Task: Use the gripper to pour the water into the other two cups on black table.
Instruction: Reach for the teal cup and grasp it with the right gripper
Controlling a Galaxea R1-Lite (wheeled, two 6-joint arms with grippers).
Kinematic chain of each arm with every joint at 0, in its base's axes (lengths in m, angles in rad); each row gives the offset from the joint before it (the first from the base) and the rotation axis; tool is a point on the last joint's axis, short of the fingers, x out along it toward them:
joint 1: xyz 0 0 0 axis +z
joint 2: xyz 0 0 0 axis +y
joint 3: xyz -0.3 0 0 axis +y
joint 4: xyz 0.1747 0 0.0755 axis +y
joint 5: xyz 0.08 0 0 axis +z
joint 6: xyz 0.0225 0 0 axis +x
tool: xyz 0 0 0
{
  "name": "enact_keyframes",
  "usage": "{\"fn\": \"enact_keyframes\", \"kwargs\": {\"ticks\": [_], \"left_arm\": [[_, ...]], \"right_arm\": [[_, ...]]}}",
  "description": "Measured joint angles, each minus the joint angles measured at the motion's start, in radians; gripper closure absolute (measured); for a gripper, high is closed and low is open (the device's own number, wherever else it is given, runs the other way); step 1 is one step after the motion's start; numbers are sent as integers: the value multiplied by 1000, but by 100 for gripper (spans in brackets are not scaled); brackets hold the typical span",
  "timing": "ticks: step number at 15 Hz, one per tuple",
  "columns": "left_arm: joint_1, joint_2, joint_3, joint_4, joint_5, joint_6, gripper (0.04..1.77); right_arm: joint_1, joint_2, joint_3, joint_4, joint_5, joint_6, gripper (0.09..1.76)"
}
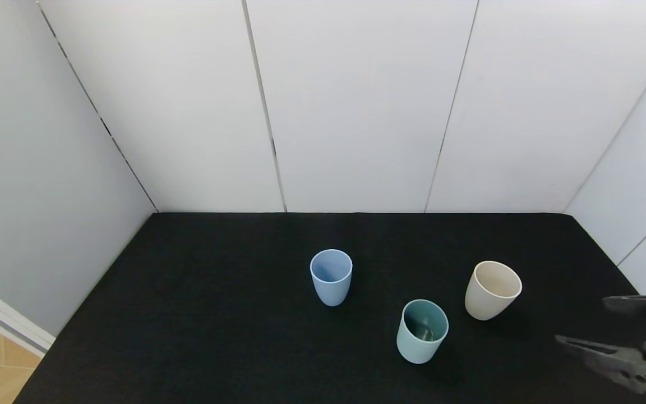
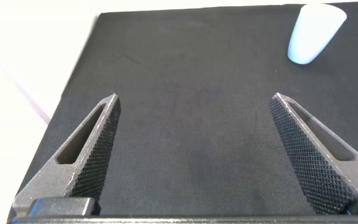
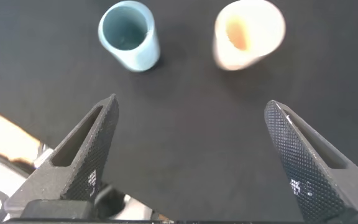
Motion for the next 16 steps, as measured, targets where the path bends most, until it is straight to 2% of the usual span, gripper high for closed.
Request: {"fn": "enact_keyframes", "kwargs": {"ticks": [2, 6, 12, 16], "left_arm": [[0, 0, 0, 0, 0, -1, 9], [0, 0, 0, 0, 0, 0, 9], [0, 0, 0, 0, 0, 0, 9], [0, 0, 0, 0, 0, -1, 9]], "right_arm": [[44, 80, 21, -86, -8, 22, 14], [98, 211, 133, -309, -5, 51, 14], [214, 315, 186, -346, -10, 111, 14], [244, 389, 242, -480, -39, 110, 14]]}}
